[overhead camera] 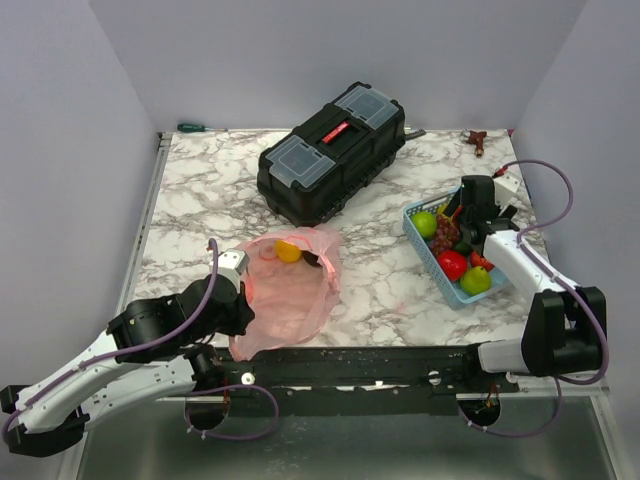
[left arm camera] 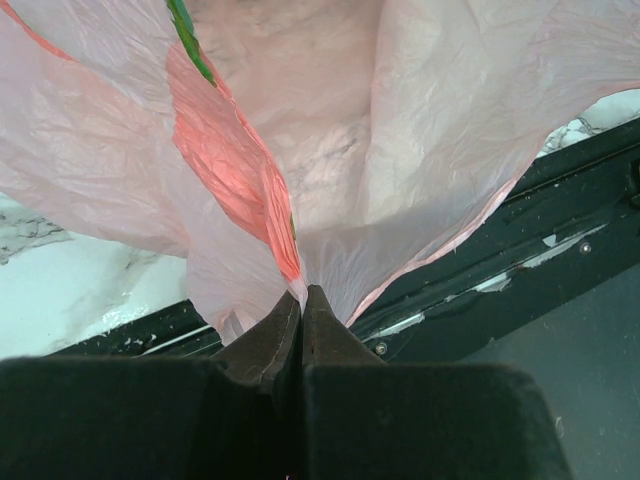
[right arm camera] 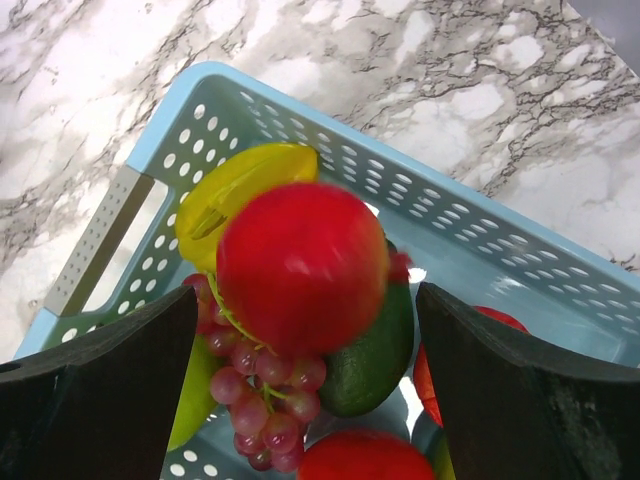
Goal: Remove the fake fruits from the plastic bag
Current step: Place the fake fruit in the bin, then take out the fake fruit from the plastic bag.
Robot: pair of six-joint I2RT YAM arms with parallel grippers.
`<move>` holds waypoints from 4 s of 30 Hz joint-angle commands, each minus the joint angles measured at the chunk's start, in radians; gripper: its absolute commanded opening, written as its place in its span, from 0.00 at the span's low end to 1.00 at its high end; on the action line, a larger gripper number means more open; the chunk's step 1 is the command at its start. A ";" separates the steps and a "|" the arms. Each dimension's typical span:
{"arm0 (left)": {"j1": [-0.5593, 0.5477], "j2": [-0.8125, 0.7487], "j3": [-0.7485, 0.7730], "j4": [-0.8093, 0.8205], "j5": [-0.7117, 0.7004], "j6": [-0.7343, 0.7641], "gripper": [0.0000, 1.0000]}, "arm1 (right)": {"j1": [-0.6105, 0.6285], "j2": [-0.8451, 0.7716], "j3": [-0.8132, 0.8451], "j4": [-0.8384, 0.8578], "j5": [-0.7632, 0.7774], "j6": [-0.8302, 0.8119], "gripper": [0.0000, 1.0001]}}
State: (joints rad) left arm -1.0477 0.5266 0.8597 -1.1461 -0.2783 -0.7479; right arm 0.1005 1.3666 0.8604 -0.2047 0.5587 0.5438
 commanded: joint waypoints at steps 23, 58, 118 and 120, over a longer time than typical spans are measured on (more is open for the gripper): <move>-0.002 0.015 -0.008 0.013 -0.029 0.013 0.00 | 0.471 -0.227 0.272 -0.125 -0.300 0.225 0.94; -0.002 -0.044 0.009 0.032 0.016 0.024 0.00 | 1.383 0.266 0.166 0.393 0.368 -0.575 0.57; -0.001 0.001 -0.014 0.061 0.078 0.060 0.00 | 1.106 0.525 0.153 0.636 0.335 -0.638 0.10; -0.001 0.014 -0.016 0.063 0.082 0.063 0.00 | 1.121 0.493 0.148 0.583 0.322 -0.587 0.07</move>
State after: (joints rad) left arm -1.0477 0.5121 0.8597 -1.0939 -0.1829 -0.7025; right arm 1.1854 1.9350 1.0264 0.4675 0.9058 -0.1452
